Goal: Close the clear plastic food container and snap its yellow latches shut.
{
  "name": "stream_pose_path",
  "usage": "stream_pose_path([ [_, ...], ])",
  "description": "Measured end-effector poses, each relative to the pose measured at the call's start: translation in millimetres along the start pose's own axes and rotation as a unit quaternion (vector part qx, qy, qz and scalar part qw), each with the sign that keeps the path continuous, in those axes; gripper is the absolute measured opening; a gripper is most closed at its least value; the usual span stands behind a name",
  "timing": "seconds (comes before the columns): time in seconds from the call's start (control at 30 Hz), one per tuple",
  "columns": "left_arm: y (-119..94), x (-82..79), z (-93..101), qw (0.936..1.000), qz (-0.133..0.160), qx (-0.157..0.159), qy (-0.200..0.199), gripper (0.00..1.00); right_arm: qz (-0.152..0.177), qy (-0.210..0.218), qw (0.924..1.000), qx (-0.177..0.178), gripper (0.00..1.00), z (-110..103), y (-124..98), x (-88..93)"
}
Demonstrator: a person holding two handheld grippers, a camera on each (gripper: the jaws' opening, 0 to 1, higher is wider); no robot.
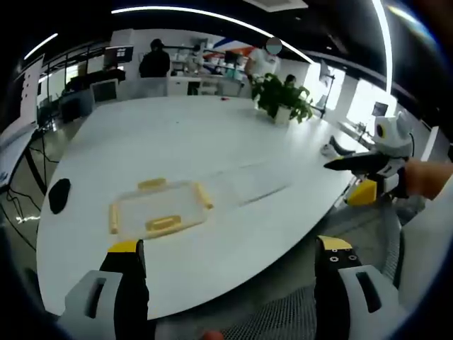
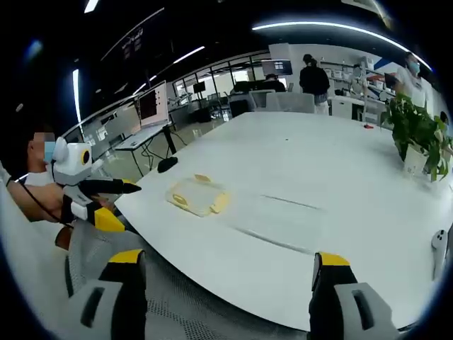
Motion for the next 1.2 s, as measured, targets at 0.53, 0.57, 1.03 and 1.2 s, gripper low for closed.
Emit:
stream_pose_path([
  [0.53,0.5,1.1,-2.4,1.0000,-0.003,-0.008,0.004,0.98,0.000,0.007,1.0000,-0.004,0.97,-1.1,0.5,-0.9],
  [0.57,0.4,0.0,-2.4,1.0000,0.000,-0.008,0.004,0.99,0.002,0.012,0.9999,-0.007,0.97,-1.5,0.6,-1.7],
  [1.03,-1.9,-4.9,-7.1,0.9999,0.000,0.002,-0.014,0.99,-0.004,0.001,1.0000,-0.006,0.95,0.9,-1.9,-4.1],
  [1.2,-3.8,-9.6,-13.0,0.9998,0.002,0.001,-0.017,0.99,0.004,0.003,1.0000,-0.006,0.94,2.9,-4.1,-9.9],
])
Point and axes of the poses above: the point that each gripper's makers call its tool centre point, and the gripper's own axes: y roughly forward along the fingers, z roughly to its right, x roughly out of its underside, the point moved 3 cm from there along -y, roughly backward along the fingers, and after that the axes turned 10 degrees about -x, right-handed, at the moved point
